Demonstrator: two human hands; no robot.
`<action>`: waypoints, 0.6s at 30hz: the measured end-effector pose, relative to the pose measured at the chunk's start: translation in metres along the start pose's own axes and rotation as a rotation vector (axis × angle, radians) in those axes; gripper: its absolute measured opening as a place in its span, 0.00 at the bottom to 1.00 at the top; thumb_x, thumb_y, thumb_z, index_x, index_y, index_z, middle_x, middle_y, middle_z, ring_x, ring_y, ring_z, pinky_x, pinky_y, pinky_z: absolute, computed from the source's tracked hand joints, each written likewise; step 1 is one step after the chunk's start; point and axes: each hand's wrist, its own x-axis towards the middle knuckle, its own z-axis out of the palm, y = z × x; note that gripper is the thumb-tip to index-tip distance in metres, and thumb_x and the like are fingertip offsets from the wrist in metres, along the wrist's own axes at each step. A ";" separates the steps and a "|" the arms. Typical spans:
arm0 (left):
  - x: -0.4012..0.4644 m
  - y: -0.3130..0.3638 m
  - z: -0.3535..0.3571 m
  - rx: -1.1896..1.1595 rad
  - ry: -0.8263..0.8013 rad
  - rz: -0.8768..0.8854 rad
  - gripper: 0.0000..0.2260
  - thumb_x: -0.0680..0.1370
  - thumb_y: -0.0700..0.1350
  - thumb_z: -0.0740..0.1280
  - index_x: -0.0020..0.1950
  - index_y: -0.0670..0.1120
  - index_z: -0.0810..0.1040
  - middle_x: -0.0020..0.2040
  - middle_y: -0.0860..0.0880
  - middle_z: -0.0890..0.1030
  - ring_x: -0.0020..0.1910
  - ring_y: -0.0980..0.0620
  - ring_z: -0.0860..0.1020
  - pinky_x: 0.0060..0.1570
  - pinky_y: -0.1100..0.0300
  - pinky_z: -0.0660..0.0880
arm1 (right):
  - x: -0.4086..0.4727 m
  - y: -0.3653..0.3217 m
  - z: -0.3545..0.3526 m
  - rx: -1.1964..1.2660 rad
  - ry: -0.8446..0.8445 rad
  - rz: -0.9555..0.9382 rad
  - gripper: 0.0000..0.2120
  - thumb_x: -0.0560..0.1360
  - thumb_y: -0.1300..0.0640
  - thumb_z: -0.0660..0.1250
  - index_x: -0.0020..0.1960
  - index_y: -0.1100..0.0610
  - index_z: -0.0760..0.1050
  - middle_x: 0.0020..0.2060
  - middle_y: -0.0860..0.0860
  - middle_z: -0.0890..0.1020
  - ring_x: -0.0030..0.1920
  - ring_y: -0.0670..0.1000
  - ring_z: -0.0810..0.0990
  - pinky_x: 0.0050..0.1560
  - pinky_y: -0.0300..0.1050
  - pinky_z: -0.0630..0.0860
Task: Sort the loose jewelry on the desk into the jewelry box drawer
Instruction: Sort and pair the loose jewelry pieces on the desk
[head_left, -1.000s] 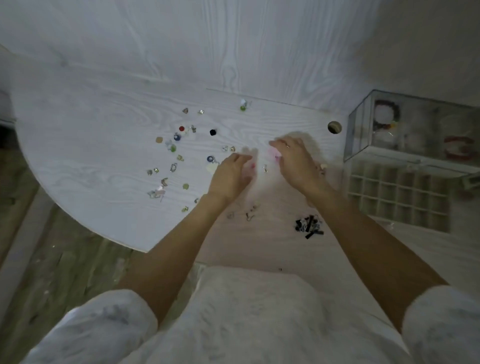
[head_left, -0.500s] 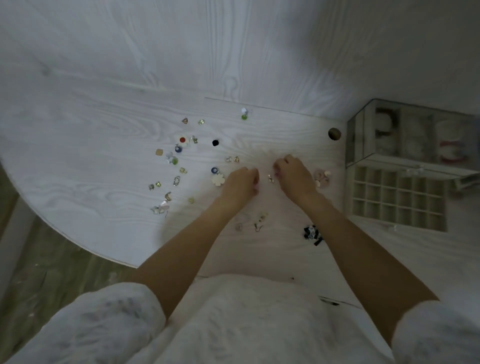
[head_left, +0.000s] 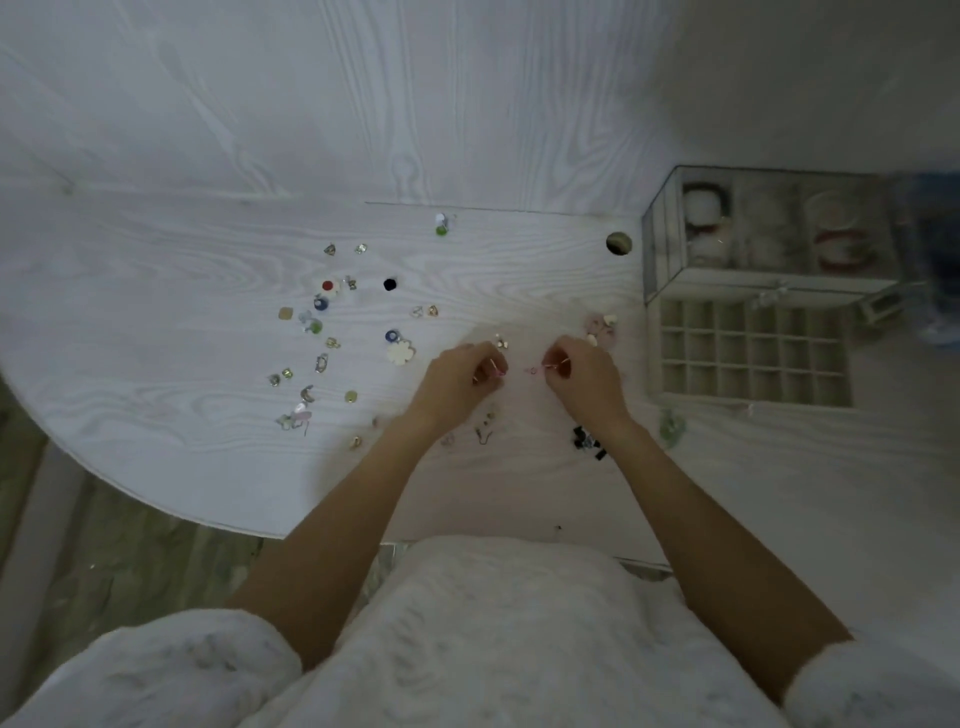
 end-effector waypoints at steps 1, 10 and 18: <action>-0.007 0.009 0.005 -0.067 0.023 0.000 0.04 0.73 0.38 0.69 0.46 0.44 0.78 0.40 0.50 0.78 0.38 0.52 0.77 0.44 0.58 0.75 | -0.014 0.003 -0.009 0.072 0.025 0.036 0.02 0.71 0.66 0.67 0.41 0.60 0.75 0.37 0.54 0.80 0.38 0.50 0.77 0.39 0.41 0.73; -0.030 0.090 0.085 -0.258 -0.018 0.045 0.04 0.75 0.41 0.68 0.48 0.44 0.79 0.44 0.46 0.78 0.38 0.54 0.78 0.41 0.70 0.74 | -0.119 0.099 -0.082 0.657 0.227 0.476 0.07 0.74 0.63 0.68 0.39 0.55 0.73 0.40 0.56 0.83 0.43 0.53 0.83 0.50 0.49 0.79; -0.001 0.157 0.163 -0.068 -0.138 0.042 0.08 0.75 0.40 0.68 0.54 0.43 0.77 0.48 0.44 0.81 0.40 0.50 0.78 0.45 0.58 0.75 | -0.112 0.177 -0.117 0.145 0.112 0.474 0.07 0.72 0.58 0.69 0.50 0.56 0.77 0.40 0.54 0.82 0.45 0.55 0.81 0.44 0.44 0.72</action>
